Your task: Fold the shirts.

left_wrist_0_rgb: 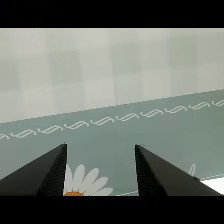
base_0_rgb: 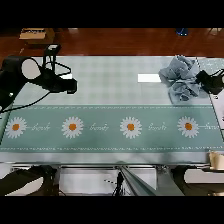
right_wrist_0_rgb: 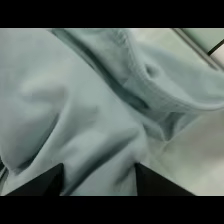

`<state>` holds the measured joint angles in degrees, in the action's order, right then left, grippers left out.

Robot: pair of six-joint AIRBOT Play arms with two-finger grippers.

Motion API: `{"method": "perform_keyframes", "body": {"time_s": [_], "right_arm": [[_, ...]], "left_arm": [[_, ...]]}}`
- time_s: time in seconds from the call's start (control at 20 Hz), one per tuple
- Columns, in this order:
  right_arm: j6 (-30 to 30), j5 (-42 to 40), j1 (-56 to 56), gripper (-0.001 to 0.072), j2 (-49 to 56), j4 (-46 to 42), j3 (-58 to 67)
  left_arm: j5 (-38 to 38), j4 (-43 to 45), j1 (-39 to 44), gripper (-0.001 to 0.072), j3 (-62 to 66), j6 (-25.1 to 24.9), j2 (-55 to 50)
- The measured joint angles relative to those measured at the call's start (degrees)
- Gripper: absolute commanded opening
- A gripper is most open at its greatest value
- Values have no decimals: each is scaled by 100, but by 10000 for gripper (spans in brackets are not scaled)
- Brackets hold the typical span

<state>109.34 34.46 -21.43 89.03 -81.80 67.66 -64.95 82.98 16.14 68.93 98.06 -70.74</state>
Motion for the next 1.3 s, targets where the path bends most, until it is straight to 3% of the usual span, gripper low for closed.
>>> {"method": "perform_keyframes", "body": {"time_s": [0.05,0.1,0.15,0.2,0.35,0.5,0.85,1.05,1.3], "right_arm": [[-101,-129,37,522,168,221,0],[-175,-229,85,420,306,376,0],[-245,-310,151,115,426,509,-2],[-323,-415,216,27,494,623,-2],[-595,-592,363,27,330,850,-4],[-1211,-678,431,27,-498,1014,-2],[-2804,-289,468,27,-3993,2367,0],[-2931,1019,474,27,-5512,3023,4],[-2791,3034,474,27,-5799,3576,-22]], "left_arm": [[-7,-111,2,497,0,0,2],[-33,-205,2,497,0,0,2],[-37,-273,0,497,0,0,2],[-39,-328,0,497,2,-2,4],[-101,-424,0,497,153,-2,37],[-116,-463,0,497,643,-74,133],[-455,-503,-2,498,2553,-181,684],[-977,-507,0,506,3217,-192,1266],[-1873,-503,-4,507,3311,-195,1648]]}}
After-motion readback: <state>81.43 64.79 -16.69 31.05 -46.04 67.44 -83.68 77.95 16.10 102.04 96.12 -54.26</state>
